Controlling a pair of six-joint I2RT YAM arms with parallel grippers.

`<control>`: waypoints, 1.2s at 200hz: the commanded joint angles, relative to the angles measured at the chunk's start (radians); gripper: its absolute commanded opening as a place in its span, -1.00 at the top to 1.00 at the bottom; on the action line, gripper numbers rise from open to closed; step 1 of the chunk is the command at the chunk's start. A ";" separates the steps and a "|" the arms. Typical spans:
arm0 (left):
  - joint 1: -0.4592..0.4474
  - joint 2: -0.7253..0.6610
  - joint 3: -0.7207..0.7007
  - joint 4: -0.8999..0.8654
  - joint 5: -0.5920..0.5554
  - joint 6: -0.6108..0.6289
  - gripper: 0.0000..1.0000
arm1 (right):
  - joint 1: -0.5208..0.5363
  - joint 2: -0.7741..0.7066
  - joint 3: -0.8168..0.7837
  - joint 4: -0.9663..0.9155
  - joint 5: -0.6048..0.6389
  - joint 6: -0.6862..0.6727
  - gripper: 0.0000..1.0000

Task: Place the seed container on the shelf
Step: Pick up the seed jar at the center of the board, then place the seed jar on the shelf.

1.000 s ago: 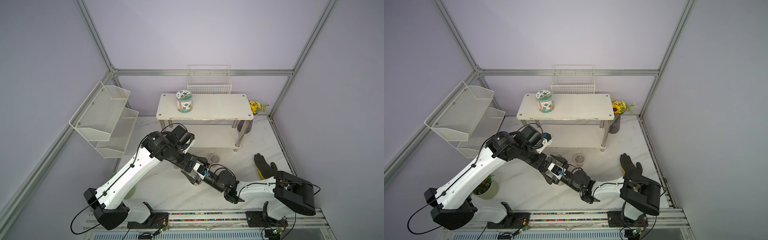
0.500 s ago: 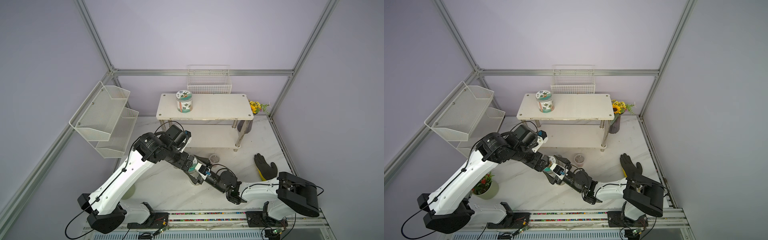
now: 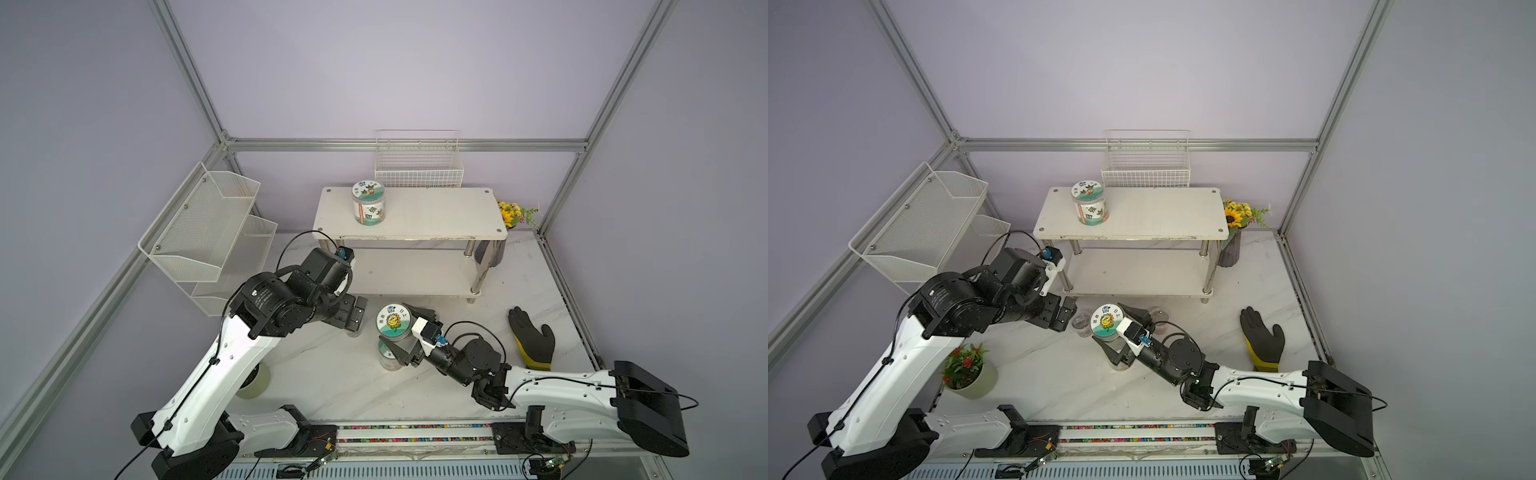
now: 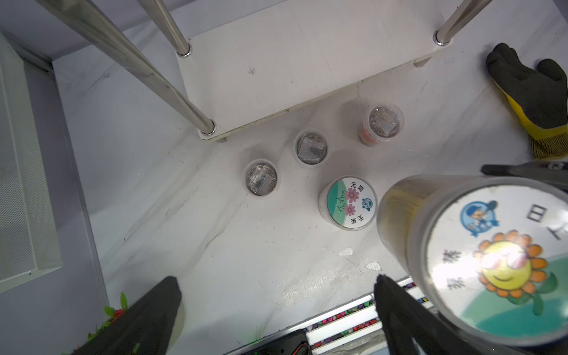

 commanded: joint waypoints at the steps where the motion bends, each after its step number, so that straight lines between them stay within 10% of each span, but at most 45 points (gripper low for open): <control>1: 0.033 -0.070 -0.025 0.099 -0.071 -0.010 -0.99 | -0.005 -0.080 0.061 -0.122 0.001 0.032 0.03; 240: 0.168 -0.285 -0.421 0.454 0.028 -0.030 -0.99 | -0.214 -0.075 0.527 -0.374 0.055 0.080 0.02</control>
